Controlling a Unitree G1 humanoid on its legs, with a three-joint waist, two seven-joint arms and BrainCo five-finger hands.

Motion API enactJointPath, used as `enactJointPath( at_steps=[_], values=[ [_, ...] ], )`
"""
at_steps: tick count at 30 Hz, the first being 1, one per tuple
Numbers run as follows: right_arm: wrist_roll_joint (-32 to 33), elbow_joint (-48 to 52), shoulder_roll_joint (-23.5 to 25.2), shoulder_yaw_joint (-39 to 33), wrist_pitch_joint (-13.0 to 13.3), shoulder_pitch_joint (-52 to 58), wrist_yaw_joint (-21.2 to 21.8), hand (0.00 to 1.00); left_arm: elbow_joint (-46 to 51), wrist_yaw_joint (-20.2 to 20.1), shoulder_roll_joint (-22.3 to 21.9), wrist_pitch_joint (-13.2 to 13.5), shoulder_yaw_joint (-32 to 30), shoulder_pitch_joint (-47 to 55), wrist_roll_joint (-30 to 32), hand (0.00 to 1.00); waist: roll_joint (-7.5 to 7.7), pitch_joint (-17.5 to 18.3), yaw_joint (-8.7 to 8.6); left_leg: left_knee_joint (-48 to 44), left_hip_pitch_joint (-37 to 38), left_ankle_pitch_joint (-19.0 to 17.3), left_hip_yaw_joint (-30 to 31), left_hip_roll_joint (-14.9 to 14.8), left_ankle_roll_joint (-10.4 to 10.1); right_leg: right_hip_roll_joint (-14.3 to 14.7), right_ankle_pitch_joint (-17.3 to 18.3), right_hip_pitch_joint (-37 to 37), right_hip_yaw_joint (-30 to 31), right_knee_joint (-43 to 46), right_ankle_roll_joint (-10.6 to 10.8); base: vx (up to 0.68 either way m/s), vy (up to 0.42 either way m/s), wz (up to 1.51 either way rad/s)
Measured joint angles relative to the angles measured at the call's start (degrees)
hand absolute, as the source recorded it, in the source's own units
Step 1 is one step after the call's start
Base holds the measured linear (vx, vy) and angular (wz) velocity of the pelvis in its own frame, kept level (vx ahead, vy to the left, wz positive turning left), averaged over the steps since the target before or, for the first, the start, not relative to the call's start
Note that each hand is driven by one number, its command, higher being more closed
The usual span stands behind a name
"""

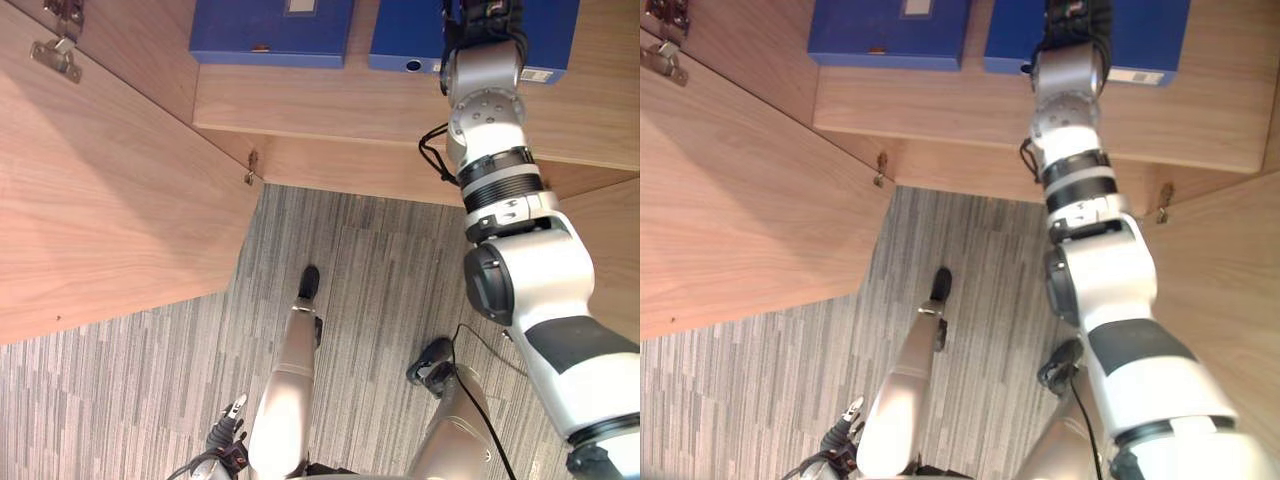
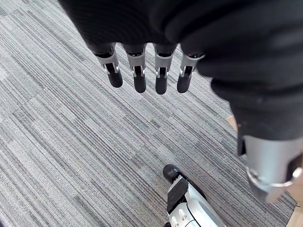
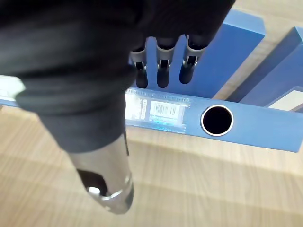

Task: Walk over to the cabinet, pick up the folder, carry it to the office cabinet, place the folder inside the office cabinet, then close the office cabinet door

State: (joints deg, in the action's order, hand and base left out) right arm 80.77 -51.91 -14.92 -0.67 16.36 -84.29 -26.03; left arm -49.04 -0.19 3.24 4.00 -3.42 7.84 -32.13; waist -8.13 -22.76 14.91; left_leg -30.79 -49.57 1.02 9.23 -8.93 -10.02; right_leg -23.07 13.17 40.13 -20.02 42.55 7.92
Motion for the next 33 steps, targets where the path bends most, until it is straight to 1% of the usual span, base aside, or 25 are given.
enactJointPath(
  at_steps=[2,5,10,13,15,18,19,23,26,28,33],
  values=[
    [0.14,0.00,0.30,-0.41,0.79,0.93,-0.01,0.00,0.01,0.11,0.04,0.01,0.22,0.00,-0.31,0.00,0.01,0.00,-0.10,0.60,0.38,0.22,-0.16,0.00,0.02,-0.02,-0.05,-0.14,0.01,-0.24,-0.06,0.03,0.031,0.00],
    [0.29,0.00,1.14,-0.47,1.22,2.25,-0.04,0.00,-0.09,0.22,0.09,0.00,0.32,0.00,-0.70,0.00,0.02,0.01,-0.21,0.91,0.71,0.25,-0.33,-0.27,0.04,0.22,-0.07,-0.28,0.06,-0.43,-0.08,0.04,0.023,-0.03],
    [0.18,-0.04,1.77,-0.48,1.31,3.70,-0.50,0.00,-0.77,0.22,0.30,0.02,0.66,0.00,-1.62,0.00,0.06,0.02,-0.90,1.63,1.01,0.51,-0.51,-0.41,-0.02,0.38,-0.25,-0.30,0.07,-0.89,-0.16,0.04,0.025,-0.02],
    [-1.01,-0.37,2.11,-0.35,0.87,4.52,-0.54,0.00,-1.07,0.23,0.37,0.08,0.66,0.00,-1.63,0.00,0.10,0.03,-1.17,1.74,1.09,0.53,-0.56,-0.64,-0.02,0.68,-0.46,-0.43,0.07,-1.32,-0.15,0.02,0.021,-0.03],
    [-1.28,-1.44,2.16,0.08,0.25,4.98,-0.55,0.00,-1.13,0.23,0.42,0.11,0.65,0.00,-1.64,0.00,0.27,0.09,-1.36,1.98,1.32,0.56,-0.79,-0.87,-0.06,0.88,-0.61,-0.46,0.22,-1.57,-0.20,0.03,0.030,-0.07],
    [-3.06,-2.84,2.82,0.83,-1.18,5.68,-0.56,0.00,-1.33,0.27,0.50,0.34,0.63,0.01,-1.65,0.00,0.99,0.29,-1.37,2.87,1.96,0.88,-1.21,-1.31,-0.34,1.22,-0.73,-0.47,0.43,-1.92,-0.34,0.02,0.013,-0.06],
    [-3.47,-3.33,3.27,1.13,-1.58,5.74,-0.55,0.00,-1.59,0.30,0.60,0.41,0.63,0.00,-1.65,0.00,1.16,0.36,-1.65,2.97,2.03,0.91,-1.21,-1.44,-0.38,1.34,-0.74,-0.46,0.43,-1.95,-0.35,0.03,0.012,-0.04],
    [-3.60,-5.23,3.31,5.29,-2.39,5.77,-0.53,0.00,-1.98,0.51,0.64,0.51,0.57,0.00,-1.66,0.00,1.28,0.37,-2.15,3.40,2.17,1.07,-1.33,-1.46,-0.40,1.39,-0.84,-0.47,0.46,-2.17,-0.40,0.00,0.000,0.00],
    [-3.78,-5.41,3.40,6.03,-3.05,5.77,-0.53,0.00,-2.00,0.57,0.65,0.57,0.57,0.00,-1.69,0.00,1.35,0.35,-2.22,3.54,2.25,1.11,-1.38,-1.53,-0.40,1.47,-0.86,-0.48,0.46,-2.26,-0.42,0.04,0.029,-0.01],
    [-5.58,-6.53,3.37,7.71,-3.76,5.77,-0.39,0.00,-2.03,0.58,0.76,0.57,0.56,0.00,-1.71,0.00,1.60,0.33,-2.45,3.65,2.48,1.11,-1.46,-1.67,-0.40,1.59,-0.88,-0.71,0.46,-2.39,-0.44,0.04,0.027,-0.03],
    [-9.95,-7.39,2.88,11.38,-7.34,5.77,0.67,0.00,-2.22,0.58,1.45,0.66,0.54,0.02,-1.95,0.00,2.93,0.46,-2.77,3.83,2.77,1.11,-1.59,-2.12,-0.40,2.17,-1.11,-1.03,0.45,-2.99,-0.58,0.02,0.022,-0.04]
  ],
)
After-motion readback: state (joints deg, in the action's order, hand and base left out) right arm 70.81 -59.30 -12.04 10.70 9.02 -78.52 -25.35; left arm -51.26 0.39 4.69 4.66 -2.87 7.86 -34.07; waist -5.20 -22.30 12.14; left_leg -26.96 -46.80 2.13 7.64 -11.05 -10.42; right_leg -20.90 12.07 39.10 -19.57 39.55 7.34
